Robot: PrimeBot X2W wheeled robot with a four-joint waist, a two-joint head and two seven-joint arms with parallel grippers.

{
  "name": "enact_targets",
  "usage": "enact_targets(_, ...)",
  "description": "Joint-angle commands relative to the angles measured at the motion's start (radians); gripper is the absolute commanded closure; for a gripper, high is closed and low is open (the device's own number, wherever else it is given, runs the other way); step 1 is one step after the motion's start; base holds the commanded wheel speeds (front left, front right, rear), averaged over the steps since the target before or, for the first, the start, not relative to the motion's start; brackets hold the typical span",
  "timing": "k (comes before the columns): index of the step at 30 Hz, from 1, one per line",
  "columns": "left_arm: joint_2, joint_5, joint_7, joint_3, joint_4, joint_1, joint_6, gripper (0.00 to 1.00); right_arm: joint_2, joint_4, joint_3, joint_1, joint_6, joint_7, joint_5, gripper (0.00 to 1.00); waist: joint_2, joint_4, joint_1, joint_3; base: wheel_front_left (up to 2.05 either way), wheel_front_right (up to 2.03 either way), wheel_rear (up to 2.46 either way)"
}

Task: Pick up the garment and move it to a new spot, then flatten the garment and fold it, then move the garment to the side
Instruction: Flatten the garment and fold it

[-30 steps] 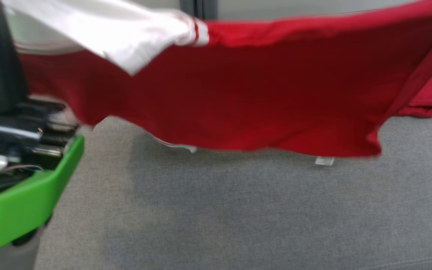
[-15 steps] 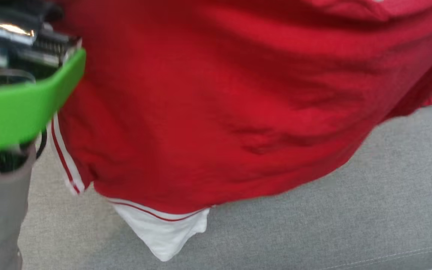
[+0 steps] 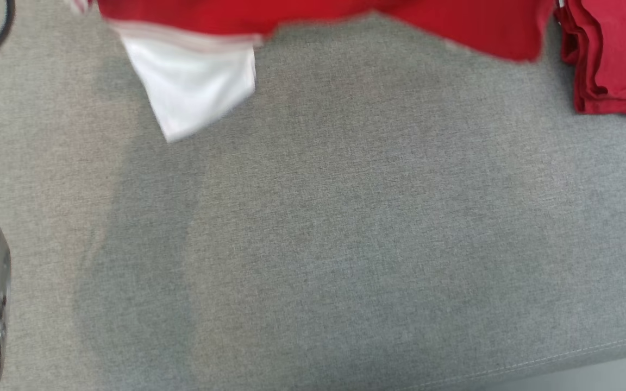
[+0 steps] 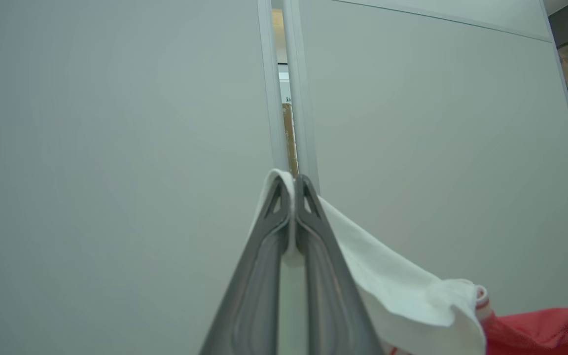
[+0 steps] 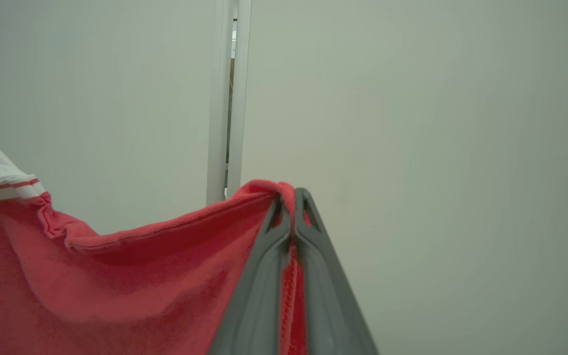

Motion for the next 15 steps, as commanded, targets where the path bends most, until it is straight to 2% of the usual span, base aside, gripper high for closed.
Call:
enact_targets(1, -0.010, -0.001, -0.012, 0.005, 0.049, -0.043, -0.006, 1.00, 0.017, 0.057, 0.022, -0.050, -0.002, -0.016, 0.015, 1.00, 0.0000, -0.015, -0.0001, 0.019, 0.00, 0.00, 0.00)
enact_targets(5, -0.030, -0.013, -0.032, 0.017, 0.207, -0.070, -0.006, 1.00, 0.055, 0.238, 0.106, -0.148, -0.002, -0.051, 0.021, 1.00, 0.0000, -0.009, -0.0001, 0.032, 0.00, 0.00, 0.00)
enact_targets(8, -0.051, -0.027, -0.040, 0.021, 0.323, -0.032, -0.011, 1.00, 0.080, 0.362, 0.174, -0.180, -0.002, -0.069, 0.023, 1.00, 0.0000, 0.002, -0.0001, 0.050, 0.00, 0.00, 0.00)
enact_targets(15, -0.125, -0.086, -0.049, 0.052, 0.598, 0.125, -0.019, 1.00, 0.169, 0.612, 0.345, -0.126, -0.002, -0.104, 0.052, 1.00, 0.0000, 0.022, -0.0001, 0.097, 0.00, 0.00, 0.00)
